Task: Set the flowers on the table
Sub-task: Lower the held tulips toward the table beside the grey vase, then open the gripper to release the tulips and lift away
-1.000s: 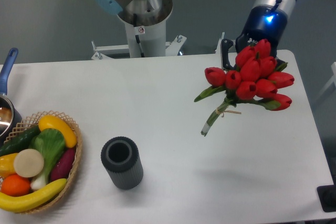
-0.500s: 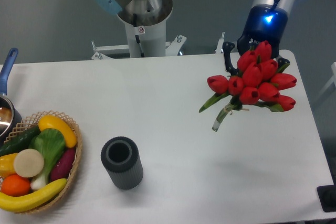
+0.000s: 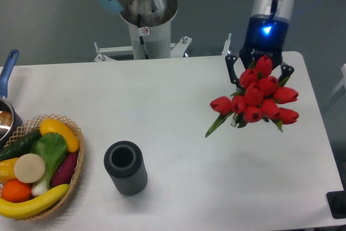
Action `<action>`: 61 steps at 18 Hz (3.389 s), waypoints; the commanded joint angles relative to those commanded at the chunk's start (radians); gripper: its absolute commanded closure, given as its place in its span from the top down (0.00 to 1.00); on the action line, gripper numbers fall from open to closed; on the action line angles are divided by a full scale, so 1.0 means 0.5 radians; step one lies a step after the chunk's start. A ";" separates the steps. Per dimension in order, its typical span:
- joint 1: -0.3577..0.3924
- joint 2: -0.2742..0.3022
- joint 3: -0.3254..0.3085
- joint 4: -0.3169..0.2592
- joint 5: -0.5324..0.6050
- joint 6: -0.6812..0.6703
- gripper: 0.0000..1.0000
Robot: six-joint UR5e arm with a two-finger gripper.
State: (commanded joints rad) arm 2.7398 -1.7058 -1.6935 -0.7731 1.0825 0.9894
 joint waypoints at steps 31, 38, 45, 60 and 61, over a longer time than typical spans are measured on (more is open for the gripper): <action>-0.694 -0.739 0.074 -0.068 1.446 0.175 0.44; -0.697 -0.718 0.083 -0.058 1.446 0.175 1.00; -0.666 -0.464 0.077 -0.061 1.330 0.065 1.00; -0.078 0.113 0.022 -0.534 0.759 0.656 1.00; -0.025 0.153 -0.015 -0.537 0.713 0.760 1.00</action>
State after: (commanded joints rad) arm 2.7272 -1.6293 -1.7010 -1.0416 1.4391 1.3693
